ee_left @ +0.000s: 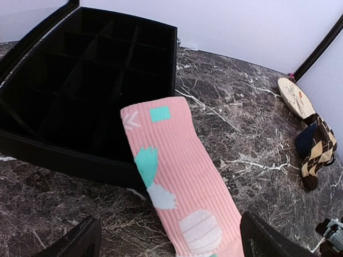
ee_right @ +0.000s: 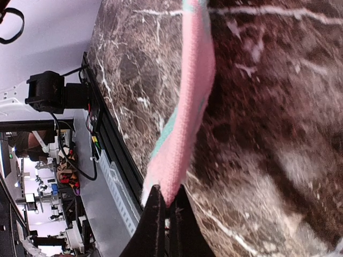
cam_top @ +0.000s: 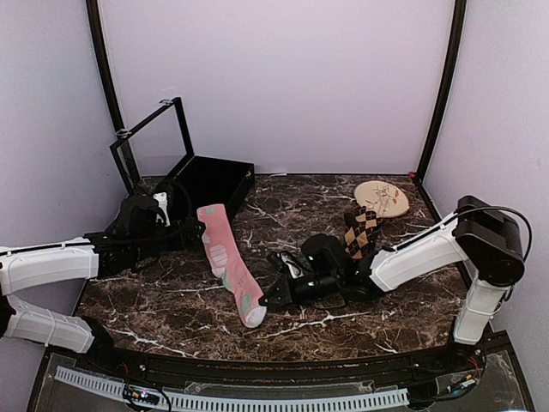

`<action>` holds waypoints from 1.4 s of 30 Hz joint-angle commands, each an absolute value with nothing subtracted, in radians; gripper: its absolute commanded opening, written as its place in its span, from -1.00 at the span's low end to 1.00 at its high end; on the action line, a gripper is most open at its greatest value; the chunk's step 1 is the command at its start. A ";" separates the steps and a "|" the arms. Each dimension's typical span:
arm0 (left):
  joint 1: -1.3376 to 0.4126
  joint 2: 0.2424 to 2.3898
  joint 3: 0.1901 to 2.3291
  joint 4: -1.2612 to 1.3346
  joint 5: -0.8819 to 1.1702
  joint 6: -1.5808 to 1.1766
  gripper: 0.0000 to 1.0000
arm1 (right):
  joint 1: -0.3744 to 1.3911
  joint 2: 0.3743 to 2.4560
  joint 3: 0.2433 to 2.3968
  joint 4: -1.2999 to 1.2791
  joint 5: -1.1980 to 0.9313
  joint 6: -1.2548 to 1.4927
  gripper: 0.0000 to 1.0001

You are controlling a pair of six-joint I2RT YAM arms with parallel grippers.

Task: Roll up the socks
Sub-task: Move the sock to the storage box.

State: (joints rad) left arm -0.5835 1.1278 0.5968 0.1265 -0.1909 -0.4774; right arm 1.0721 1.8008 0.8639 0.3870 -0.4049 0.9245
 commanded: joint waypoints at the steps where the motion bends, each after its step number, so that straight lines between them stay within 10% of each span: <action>1: -0.633 1.189 0.627 0.165 -0.170 -0.440 0.83 | 1.086 1.710 0.726 0.445 -0.441 0.996 -1.00; 30: -0.796 1.714 0.832 0.416 0.043 -0.313 0.66 | 1.083 1.363 0.530 0.337 -0.536 1.191 -0.96; 42: -0.796 1.838 0.971 0.375 0.117 -0.285 -0.57 | 1.080 1.345 0.558 0.302 -0.528 1.204 -0.96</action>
